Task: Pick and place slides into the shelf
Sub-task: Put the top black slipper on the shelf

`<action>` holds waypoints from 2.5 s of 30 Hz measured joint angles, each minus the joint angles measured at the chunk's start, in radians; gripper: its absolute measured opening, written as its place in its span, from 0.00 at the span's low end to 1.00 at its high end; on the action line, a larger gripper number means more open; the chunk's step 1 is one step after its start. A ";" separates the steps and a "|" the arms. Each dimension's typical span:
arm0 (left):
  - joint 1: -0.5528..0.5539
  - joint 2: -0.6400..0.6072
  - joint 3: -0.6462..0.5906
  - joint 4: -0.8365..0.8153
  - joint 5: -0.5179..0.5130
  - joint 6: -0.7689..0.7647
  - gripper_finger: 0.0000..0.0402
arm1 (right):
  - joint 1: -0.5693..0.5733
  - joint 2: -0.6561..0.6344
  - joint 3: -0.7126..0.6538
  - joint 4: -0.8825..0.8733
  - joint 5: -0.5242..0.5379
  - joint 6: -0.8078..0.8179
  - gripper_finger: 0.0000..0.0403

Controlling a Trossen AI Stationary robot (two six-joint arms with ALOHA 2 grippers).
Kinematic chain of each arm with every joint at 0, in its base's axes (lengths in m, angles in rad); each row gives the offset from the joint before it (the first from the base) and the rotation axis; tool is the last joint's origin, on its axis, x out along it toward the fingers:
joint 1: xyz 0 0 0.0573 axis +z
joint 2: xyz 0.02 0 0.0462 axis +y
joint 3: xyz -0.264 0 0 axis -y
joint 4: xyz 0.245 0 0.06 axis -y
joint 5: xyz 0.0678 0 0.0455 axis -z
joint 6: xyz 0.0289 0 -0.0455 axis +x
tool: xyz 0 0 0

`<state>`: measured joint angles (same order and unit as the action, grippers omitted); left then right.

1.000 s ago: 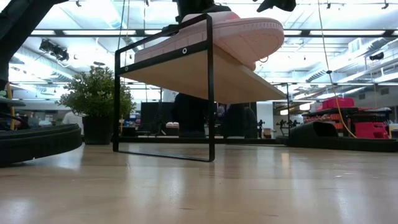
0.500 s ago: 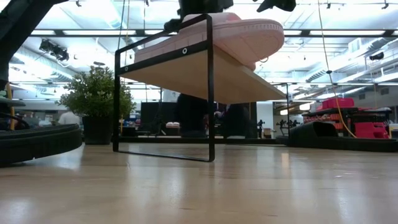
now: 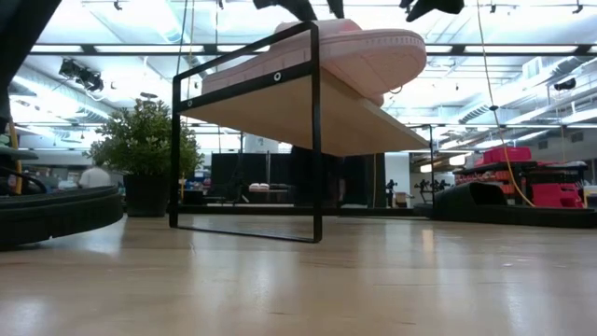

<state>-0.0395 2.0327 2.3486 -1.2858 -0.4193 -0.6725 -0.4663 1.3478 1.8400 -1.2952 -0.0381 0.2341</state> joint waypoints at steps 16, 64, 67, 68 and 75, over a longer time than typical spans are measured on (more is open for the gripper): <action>-0.165 0.013 -0.111 -0.036 -0.059 -0.379 0.47 | -0.054 -0.379 -0.580 0.204 -0.065 0.198 0.45; -0.927 0.006 -0.402 0.065 -0.497 -1.667 0.43 | -0.027 -0.545 -0.669 0.166 -0.164 0.578 0.45; -0.951 0.036 -0.401 0.170 -0.589 -1.656 0.42 | 0.003 -0.545 -0.669 0.166 -0.163 0.587 0.45; -0.962 0.048 -0.402 0.195 -0.620 -1.664 0.41 | 0.016 -0.545 -0.669 0.166 -0.160 0.595 0.45; -1.056 0.116 -0.402 0.313 -0.812 -1.675 0.31 | 0.103 -0.544 -0.669 0.166 -0.124 0.647 0.45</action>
<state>-1.0952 2.1485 1.9464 -0.9731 -1.2312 -2.3473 -0.3635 0.8036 1.1713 -1.1290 -0.1619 0.8812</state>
